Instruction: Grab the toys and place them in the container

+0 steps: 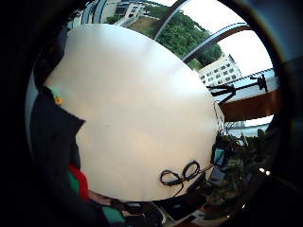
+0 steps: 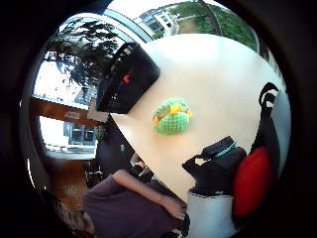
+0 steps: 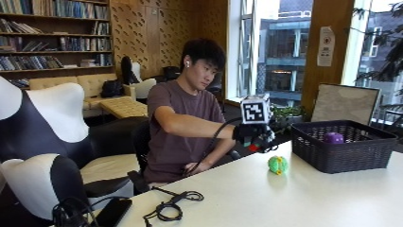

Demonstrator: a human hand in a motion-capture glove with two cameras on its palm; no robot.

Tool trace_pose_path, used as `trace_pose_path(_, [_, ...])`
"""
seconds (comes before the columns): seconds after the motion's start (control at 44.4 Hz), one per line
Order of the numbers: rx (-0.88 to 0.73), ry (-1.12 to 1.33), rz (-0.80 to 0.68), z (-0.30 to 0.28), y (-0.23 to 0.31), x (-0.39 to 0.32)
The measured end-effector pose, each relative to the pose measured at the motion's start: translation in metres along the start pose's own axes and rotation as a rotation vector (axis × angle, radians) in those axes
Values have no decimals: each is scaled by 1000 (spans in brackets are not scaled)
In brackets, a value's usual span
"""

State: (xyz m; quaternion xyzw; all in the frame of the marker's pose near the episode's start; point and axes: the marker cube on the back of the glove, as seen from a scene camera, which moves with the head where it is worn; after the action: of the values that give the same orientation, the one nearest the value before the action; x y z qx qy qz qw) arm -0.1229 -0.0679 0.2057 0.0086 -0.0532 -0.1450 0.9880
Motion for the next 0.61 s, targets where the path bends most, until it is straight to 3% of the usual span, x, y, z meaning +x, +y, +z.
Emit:
trace_pose_path(0.225, [176, 30, 28, -100, -63, -28])
trace_pose_path(0.315, [220, 22, -76, -127, -87, -59])
trace_pose_path(0.54, [244, 181, -78, -139, -152, -118])
trace_pose_path(0.608, [235, 189, -6, -131, -178, -157])
